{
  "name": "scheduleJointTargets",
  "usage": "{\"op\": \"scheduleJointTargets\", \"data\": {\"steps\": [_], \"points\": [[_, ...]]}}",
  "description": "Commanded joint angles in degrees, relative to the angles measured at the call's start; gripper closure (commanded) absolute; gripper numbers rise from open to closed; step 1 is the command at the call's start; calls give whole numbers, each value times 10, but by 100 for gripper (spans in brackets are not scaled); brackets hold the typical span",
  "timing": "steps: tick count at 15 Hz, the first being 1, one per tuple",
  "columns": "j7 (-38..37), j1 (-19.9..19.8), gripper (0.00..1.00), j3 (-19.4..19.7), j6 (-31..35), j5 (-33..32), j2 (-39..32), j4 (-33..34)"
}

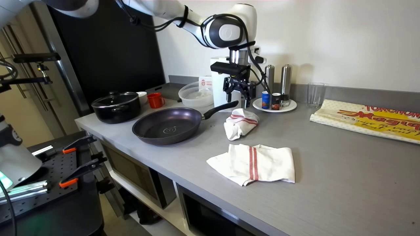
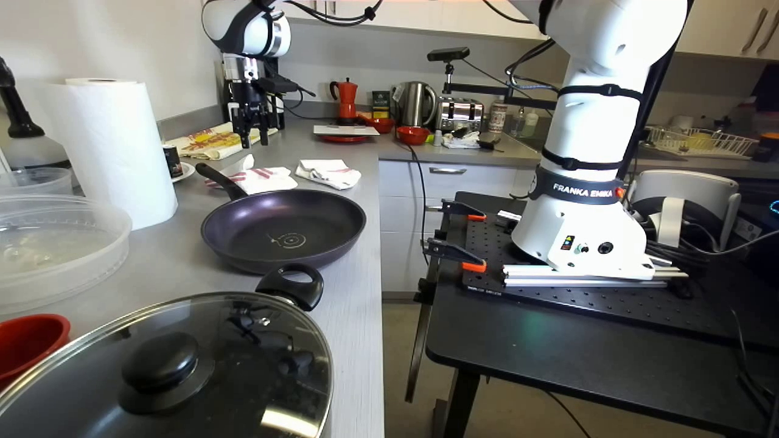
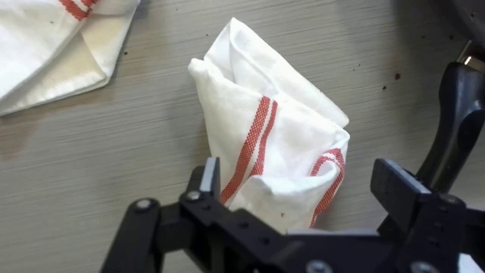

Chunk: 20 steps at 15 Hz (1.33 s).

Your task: Use the left towel to wipe the pan

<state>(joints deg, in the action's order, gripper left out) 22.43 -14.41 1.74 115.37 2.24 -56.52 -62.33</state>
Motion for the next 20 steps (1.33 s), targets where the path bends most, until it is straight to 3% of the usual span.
{"op": "scheduleJointTargets", "data": {"steps": [1, 20], "points": [[3, 0, 0, -4, -6, -12, -46, 55], [5, -4, 0, -17, -24, -19, -157, 190]]}}
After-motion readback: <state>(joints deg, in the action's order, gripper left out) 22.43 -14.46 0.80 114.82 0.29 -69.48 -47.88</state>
